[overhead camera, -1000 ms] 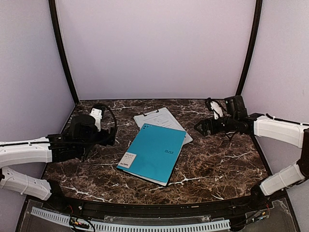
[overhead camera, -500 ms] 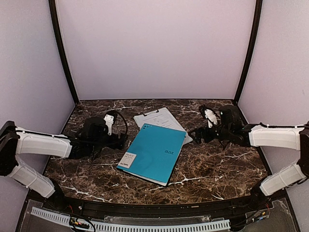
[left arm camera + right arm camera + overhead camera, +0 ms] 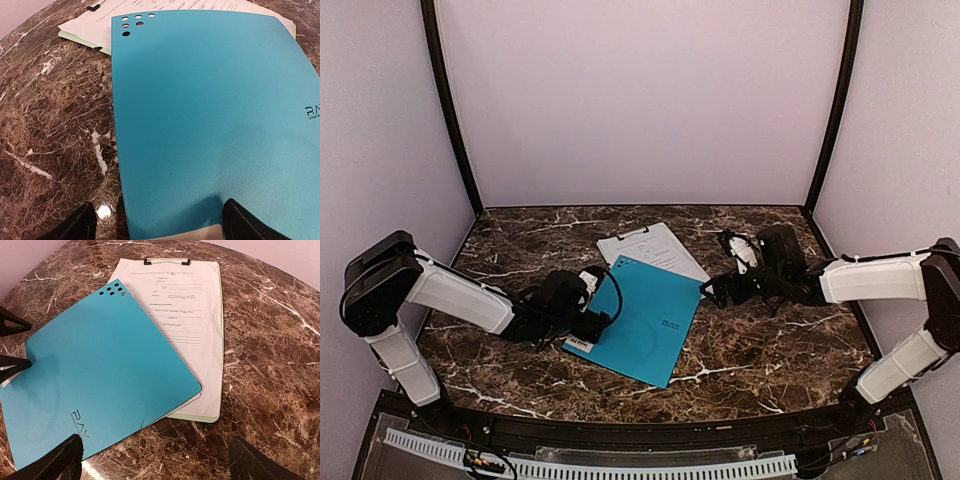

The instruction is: Put the files into the folder

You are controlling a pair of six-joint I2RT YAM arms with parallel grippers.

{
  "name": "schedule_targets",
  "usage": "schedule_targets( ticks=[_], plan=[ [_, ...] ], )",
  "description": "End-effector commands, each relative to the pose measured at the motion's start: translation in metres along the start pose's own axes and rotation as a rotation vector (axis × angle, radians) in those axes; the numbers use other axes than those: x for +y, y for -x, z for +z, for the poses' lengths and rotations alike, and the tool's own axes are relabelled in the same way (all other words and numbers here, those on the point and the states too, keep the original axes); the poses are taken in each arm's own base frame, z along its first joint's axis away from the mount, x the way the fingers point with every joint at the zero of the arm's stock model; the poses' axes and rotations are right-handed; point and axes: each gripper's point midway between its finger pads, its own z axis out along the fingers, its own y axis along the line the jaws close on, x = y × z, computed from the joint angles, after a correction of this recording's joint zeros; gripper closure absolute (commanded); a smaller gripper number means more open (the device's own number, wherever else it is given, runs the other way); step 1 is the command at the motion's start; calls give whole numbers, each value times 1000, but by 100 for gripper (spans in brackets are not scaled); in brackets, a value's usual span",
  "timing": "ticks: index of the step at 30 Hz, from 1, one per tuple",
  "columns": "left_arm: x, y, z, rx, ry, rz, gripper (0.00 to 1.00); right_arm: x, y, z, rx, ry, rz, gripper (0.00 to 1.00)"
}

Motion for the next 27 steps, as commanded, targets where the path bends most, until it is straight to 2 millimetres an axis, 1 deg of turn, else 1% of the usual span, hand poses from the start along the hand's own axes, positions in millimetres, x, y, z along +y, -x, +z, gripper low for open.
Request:
schedule_targets(
  ticks=[1, 2, 3, 4, 5, 6, 9, 11, 13, 17, 18, 19, 20, 21, 23, 24, 25, 26, 27],
  plan=[
    [11, -61, 3, 164, 60, 9, 13, 4, 13, 0, -37, 1, 1, 1],
    [11, -71, 3, 185, 58, 5, 14, 3, 14, 0, -37, 1, 1, 1],
    [9, -77, 4, 193, 45, -12, 14, 4, 13, 1, -34, 2, 2, 1],
    [10, -86, 4, 213, 45, -14, 14, 4, 14, 1, -34, 3, 1, 1],
    [8, -89, 4, 217, 37, -31, 15, 4, 13, 2, -30, 6, 2, 1],
    [9, -97, 5, 232, 38, -35, 15, 5, 13, 3, -28, 8, 2, 1],
    [7, -101, 5, 242, 24, -51, 16, 5, 14, 4, -20, 6, -1, 1],
    [4, -95, 4, 226, 12, -51, 15, 6, 16, 3, -19, 3, -7, 1],
    [2, -77, 1, 177, -6, -54, 15, 4, 20, 0, -23, -13, -16, 1],
    [-2, -31, -15, 37, -41, -55, 11, -5, 33, -12, -39, -76, -41, 1],
    [-2, -15, -24, -12, -49, -57, 10, -8, 35, -15, -43, -93, -45, 1],
    [0, -5, -28, -45, -48, -61, 9, -11, 37, -18, -49, -109, -48, 1],
    [1, 10, -37, -92, -54, -62, 9, -13, 39, -21, -57, -121, -47, 1],
    [3, 18, -42, -119, -46, -65, 8, -15, 41, -24, -64, -127, -47, 1],
    [8, 42, -59, -196, -39, -71, 7, -21, 42, -30, -76, -149, -39, 2],
    [11, 45, -62, -206, -25, -65, 7, -26, 44, -33, -86, -169, -34, 1],
    [15, 55, -69, -232, -20, -72, 7, -28, 45, -36, -94, -178, -28, 1],
    [20, 56, -71, -236, -1, -73, 6, -32, 46, -40, -103, -192, -21, 1],
    [25, 63, -78, -257, 8, -82, 6, -37, 48, -44, -114, -211, -11, 1]
  ],
)
